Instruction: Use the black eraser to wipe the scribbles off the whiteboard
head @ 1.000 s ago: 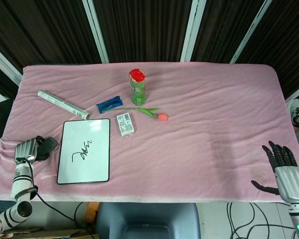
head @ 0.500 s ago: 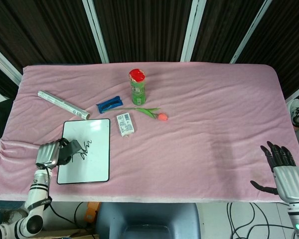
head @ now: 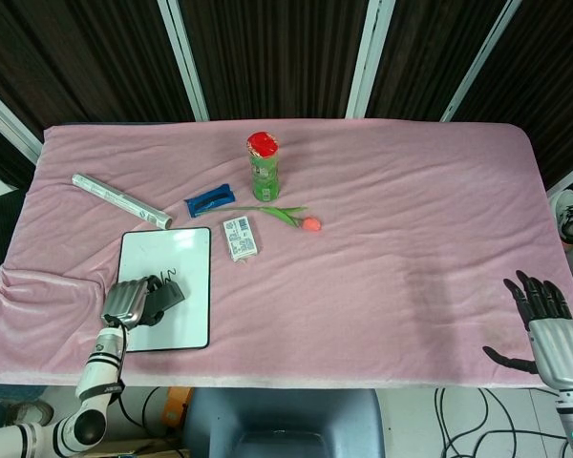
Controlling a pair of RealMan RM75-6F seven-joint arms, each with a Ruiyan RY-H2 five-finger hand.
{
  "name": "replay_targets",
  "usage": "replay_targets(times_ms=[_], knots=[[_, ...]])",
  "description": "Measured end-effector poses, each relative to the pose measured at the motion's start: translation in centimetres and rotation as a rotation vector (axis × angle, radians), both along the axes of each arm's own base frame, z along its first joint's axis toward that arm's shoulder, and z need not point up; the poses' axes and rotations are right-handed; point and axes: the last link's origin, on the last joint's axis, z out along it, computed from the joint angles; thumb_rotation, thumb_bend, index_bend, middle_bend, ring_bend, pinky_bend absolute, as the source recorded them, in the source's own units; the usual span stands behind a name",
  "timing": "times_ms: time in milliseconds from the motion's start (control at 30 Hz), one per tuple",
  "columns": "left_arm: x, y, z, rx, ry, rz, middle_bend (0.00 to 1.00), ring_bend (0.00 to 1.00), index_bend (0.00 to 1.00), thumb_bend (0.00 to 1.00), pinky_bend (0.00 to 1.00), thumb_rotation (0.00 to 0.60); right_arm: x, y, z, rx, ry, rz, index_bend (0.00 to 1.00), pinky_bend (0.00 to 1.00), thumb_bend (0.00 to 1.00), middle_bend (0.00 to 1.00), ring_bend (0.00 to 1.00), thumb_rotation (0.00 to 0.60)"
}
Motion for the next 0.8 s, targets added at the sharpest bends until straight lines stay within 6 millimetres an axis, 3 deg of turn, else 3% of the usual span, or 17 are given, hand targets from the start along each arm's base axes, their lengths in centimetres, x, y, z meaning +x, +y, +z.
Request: replay_targets(times_ms=[600,800], knots=[[-2.0,2.9,1.4,0.088,0.074,0.127,0.69,0.65,0.64,0.70,0.75,0.600,0.0,0.0,-0.1,0.002,0.005,-0.001,0.00,0.11,0.26,0.00,0.00,0.600],[-1.9,3.2,1.1,0.080,0.066,0.135,0.69,0.65,0.64,0.70,0.75,0.600,0.0,0.0,-0.1,0.001,0.004,0.000,0.00,0.11,0.26,0.00,0.00,0.600]])
